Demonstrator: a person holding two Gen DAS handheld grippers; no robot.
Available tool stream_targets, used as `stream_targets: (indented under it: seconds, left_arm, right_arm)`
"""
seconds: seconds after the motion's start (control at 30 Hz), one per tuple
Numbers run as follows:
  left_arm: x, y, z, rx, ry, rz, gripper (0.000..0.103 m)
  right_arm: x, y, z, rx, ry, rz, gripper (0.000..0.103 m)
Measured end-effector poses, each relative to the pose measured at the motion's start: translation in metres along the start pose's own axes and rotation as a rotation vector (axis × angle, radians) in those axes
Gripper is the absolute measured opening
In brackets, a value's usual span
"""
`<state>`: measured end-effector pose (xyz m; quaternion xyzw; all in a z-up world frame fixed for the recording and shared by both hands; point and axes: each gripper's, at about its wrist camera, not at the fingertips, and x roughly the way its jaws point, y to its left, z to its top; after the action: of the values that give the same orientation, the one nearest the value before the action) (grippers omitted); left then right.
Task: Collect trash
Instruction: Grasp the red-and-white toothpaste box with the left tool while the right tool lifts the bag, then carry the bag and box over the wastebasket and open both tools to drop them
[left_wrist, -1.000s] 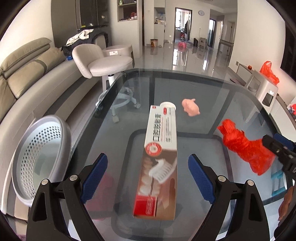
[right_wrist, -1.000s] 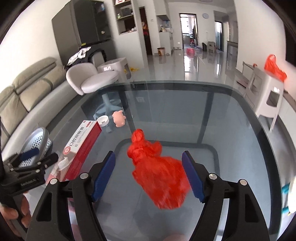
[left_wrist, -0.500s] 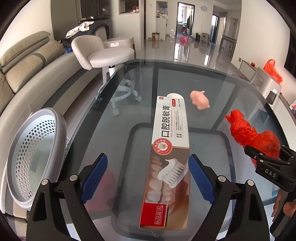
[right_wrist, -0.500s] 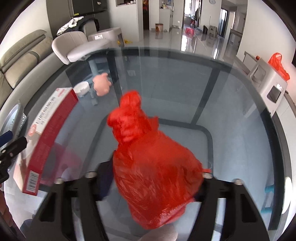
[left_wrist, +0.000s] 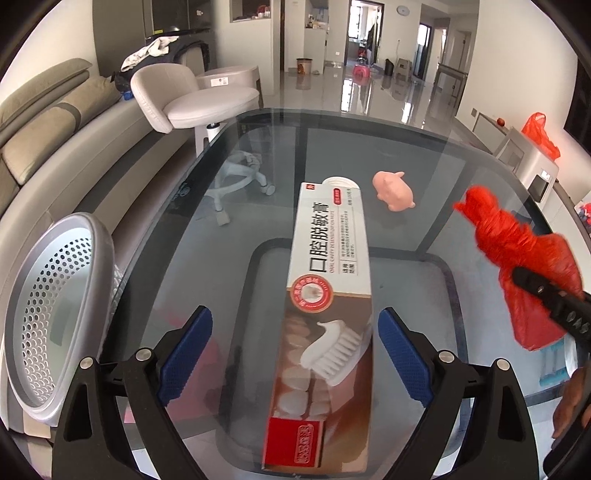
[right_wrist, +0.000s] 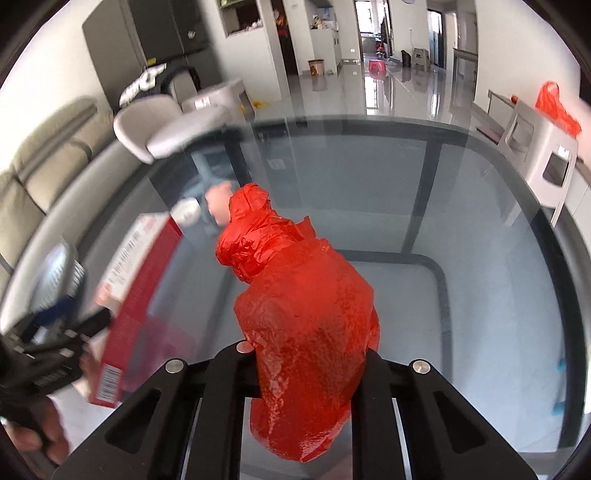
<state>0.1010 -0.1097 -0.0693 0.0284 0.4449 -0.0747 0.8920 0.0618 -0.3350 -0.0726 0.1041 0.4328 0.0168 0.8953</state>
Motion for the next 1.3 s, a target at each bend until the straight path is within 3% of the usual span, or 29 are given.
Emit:
stream_targets:
  seconds: [0.33, 0.47, 0.6, 0.97, 1.3]
  left_arm:
    - [0.025, -0.012, -0.003, 0.023, 0.073, -0.012, 0.091]
    - [0.033, -0.012, -0.005, 0.013, 0.100, -0.026, 0.074]
    - [0.030, -0.016, -0.007, 0.044, 0.076, -0.020, 0.051]
    - [-0.005, -0.009, -0.011, 0.036, -0.008, -0.028, 0.050]
    - [-0.063, 0.033, -0.008, 0.016, -0.096, 0.013, 0.050]
  right_arm:
    - [-0.011, -0.010, 0.005, 0.080, -0.023, 0.072, 0.014]
    - [-0.010, -0.007, 0.004, 0.071, -0.017, 0.074, 0.014]
    - [-0.010, -0.007, 0.003, 0.071, -0.017, 0.079, 0.014]
    - [-0.012, 0.002, 0.004, 0.063, -0.023, 0.096, 0.014]
    - [-0.024, 0.050, 0.009, 0.032, -0.053, 0.164, 0.014]
